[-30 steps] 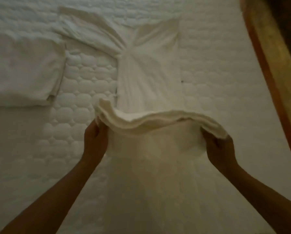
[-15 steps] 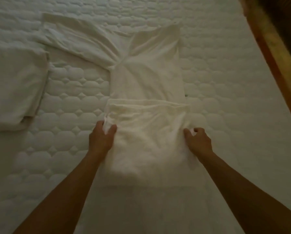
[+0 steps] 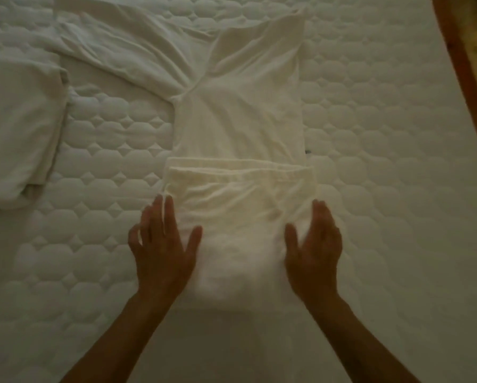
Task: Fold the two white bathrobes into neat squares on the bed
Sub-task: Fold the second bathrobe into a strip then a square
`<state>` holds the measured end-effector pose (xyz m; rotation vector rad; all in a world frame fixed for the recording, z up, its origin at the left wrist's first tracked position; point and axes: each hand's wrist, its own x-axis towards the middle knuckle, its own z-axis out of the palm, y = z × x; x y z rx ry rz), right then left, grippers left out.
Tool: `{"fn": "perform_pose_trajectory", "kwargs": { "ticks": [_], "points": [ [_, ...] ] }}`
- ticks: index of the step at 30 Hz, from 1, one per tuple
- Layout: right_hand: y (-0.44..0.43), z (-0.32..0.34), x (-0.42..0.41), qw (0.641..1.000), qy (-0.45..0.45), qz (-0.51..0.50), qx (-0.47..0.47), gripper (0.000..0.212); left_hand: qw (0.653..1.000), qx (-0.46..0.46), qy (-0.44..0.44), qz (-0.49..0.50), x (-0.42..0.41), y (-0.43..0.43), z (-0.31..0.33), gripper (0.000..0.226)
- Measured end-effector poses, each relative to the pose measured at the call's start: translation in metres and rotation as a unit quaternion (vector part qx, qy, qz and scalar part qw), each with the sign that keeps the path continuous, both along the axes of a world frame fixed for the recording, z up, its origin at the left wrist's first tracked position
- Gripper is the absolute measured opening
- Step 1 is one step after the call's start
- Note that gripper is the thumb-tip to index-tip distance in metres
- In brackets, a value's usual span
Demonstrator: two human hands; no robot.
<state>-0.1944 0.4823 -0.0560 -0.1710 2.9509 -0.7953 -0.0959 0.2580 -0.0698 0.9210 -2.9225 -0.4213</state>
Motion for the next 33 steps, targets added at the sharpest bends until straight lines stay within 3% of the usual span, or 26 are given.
{"fn": "perform_pose_trajectory", "kwargs": {
  "ticks": [2,4,7,10,13,15,22,33],
  "points": [
    [0.007,-0.007,0.041,0.978,0.031,0.189,0.081,0.069,0.987,-0.034,-0.022,-0.158,0.033,0.024,-0.008,0.075],
    [0.034,-0.038,0.047,0.957,-0.002,0.242,0.162,0.069,0.972,-0.043,-0.08,-0.218,0.055,0.015,-0.034,0.069],
    [0.071,-0.065,0.037,0.958,-0.097,0.146,0.227,0.067,0.97,-0.039,-0.17,-0.167,0.073,-0.014,-0.055,0.068],
    [0.05,-0.047,0.036,0.975,-0.035,0.089,0.2,0.067,0.981,-0.095,-0.121,-0.117,0.059,0.008,-0.037,0.066],
    [-0.017,-0.031,0.032,0.98,0.032,0.158,0.114,0.065,0.984,-0.076,-0.037,-0.158,0.011,0.044,-0.021,0.065],
    [-0.043,-0.044,0.011,0.973,0.01,0.204,0.111,0.064,0.977,-0.057,-0.046,-0.199,-0.027,0.038,-0.037,0.065],
    [-0.021,-0.071,-0.039,0.972,-0.044,0.165,0.159,0.072,0.992,-0.029,-0.076,-0.101,-0.051,-0.01,-0.066,0.071],
    [-0.026,-0.084,-0.047,0.976,-0.047,0.163,0.136,0.074,0.99,-0.016,-0.092,-0.107,-0.057,-0.01,-0.066,0.07]
  ]
}}
